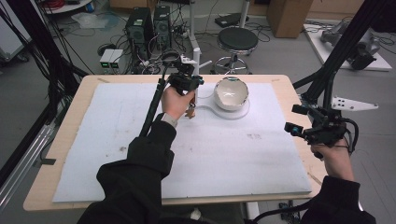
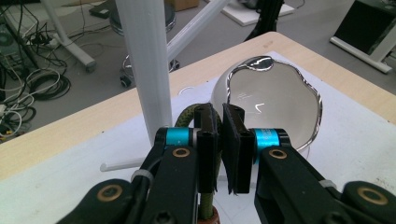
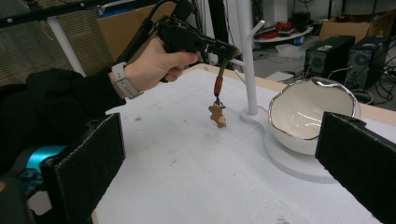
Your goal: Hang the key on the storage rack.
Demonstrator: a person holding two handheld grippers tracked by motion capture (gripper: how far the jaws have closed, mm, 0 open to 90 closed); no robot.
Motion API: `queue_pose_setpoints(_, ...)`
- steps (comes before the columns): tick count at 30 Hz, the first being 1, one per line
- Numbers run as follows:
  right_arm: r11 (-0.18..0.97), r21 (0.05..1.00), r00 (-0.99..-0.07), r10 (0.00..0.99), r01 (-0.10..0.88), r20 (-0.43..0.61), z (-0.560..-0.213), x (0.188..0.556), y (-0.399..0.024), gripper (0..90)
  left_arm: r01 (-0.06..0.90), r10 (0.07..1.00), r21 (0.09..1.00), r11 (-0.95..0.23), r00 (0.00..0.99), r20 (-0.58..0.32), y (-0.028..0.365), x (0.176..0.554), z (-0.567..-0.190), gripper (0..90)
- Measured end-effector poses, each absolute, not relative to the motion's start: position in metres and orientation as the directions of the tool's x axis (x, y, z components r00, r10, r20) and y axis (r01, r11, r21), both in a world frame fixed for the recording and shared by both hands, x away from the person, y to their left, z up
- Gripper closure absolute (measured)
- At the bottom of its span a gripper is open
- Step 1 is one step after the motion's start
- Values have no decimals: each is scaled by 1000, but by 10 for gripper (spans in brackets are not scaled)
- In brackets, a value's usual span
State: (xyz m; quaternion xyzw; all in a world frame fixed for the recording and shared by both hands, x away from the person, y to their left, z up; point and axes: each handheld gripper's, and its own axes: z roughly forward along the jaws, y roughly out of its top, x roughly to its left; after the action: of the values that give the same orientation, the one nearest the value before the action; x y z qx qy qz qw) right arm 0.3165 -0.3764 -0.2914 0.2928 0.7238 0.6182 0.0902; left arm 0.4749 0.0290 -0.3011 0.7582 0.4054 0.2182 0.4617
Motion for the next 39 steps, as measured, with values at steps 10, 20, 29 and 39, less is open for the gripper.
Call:
queue_pose_setpoints(10,62,951,-825,516,303,229,-287,313,-373,11,435,709,877,-202,683,-175,49,473,-292,326)
queue_pose_setpoints(20,65,951,-831,506,303,230,-284,315,-370,11,439,645,880,-182,728,-231,80,444,-275,54)
queue_pose_setpoints(29,82,951,-832,511,298,217,-284,322,-365,11,364,589,913,-186,785,-193,132,387,-264,54)
queue_pose_setpoints(39,109,945,-818,537,309,206,-286,331,-357,11,292,597,945,-144,788,-153,196,336,-265,54)
